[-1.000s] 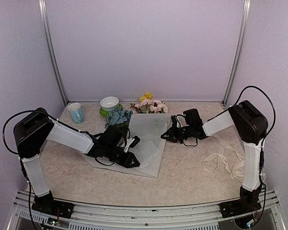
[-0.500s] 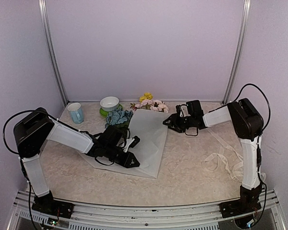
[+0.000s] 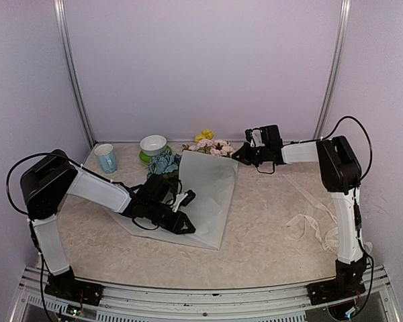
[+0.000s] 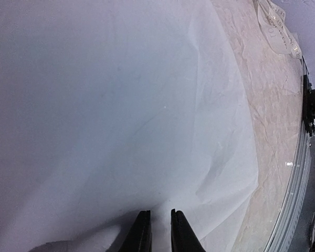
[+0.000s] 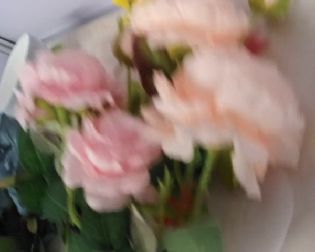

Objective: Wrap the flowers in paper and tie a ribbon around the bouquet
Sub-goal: Press the fold line on the 2/3-folded wrapping paper.

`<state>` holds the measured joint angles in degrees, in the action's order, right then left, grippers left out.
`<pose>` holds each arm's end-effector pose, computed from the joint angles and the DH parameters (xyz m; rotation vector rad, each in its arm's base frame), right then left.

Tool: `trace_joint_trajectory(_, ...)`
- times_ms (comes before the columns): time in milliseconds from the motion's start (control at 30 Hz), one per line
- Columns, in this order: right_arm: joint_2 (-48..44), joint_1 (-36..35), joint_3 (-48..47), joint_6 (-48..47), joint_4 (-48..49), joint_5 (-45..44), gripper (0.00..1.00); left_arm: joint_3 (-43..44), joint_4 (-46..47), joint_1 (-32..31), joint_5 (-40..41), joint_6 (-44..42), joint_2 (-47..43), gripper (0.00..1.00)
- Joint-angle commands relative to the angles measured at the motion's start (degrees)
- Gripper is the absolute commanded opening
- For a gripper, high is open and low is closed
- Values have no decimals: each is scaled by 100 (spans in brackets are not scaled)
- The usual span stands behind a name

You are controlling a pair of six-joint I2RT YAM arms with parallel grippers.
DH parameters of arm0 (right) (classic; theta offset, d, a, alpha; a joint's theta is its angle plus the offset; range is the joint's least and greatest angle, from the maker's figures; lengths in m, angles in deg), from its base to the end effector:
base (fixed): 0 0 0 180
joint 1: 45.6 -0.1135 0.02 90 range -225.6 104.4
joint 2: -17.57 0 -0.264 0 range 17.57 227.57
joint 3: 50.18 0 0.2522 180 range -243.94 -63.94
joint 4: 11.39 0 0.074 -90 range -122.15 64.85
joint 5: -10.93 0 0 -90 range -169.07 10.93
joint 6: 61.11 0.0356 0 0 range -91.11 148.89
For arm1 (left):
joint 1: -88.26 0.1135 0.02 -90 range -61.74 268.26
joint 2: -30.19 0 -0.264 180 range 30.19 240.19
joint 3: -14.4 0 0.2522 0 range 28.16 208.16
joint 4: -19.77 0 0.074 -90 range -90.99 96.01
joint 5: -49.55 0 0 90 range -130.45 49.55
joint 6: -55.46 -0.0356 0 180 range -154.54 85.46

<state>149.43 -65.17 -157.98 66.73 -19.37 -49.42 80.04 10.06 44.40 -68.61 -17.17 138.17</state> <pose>0.4797 0.1892 0.1516 0.0314 2.2648 1.1164 0.2427 -0.2565 0.1116 0.8230 2.5071 -1.0278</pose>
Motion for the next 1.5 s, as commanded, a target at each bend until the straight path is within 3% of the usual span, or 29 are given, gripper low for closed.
trace_joint_trajectory(0,180,129,-453,-431,-685,-273,8,-202,-876,100,414,-134,391,15)
trace_joint_trajectory(67,124,162,-540,-618,-936,-456,23,-204,-855,105,411,-123,403,15)
trace_joint_trajectory(100,107,176,-571,-718,-1027,-491,39,-197,-854,105,394,-118,414,16)
trace_joint_trajectory(167,148,182,-788,-967,-1406,-518,61,-179,-862,105,367,-112,425,16)
trace_joint_trajectory(233,108,182,-801,-1117,-1799,-644,68,-185,-869,97,369,-104,397,15)
trace_joint_trajectory(333,-223,245,-170,-1341,-1516,-573,77,-173,-849,105,382,-104,386,16)
trace_joint_trajectory(467,-275,451,237,-1411,-966,661,83,-143,-879,97,367,-104,400,15)
trace_joint_trajectory(700,127,454,62,-1431,-381,1638,78,-134,-896,90,390,-98,478,16)
trace_joint_trajectory(900,-333,513,931,-1266,649,1871,82,-93,-920,88,419,-133,478,15)
trace_joint_trajectory(1033,-327,525,870,-1260,160,1156,82,-61,-916,105,426,-154,486,16)
trace_joint_trajectory(1100,-209,525,989,-919,429,1141,80,-45,-919,105,409,-154,500,16)
trace_joint_trajectory(1333,426,490,312,-520,410,1198,55,-10,-997,130,413,-197,574,16)
trace_joint_trajectory(1467,558,511,-3,-473,537,1309,35,9,-1120,181,401,-169,641,16)
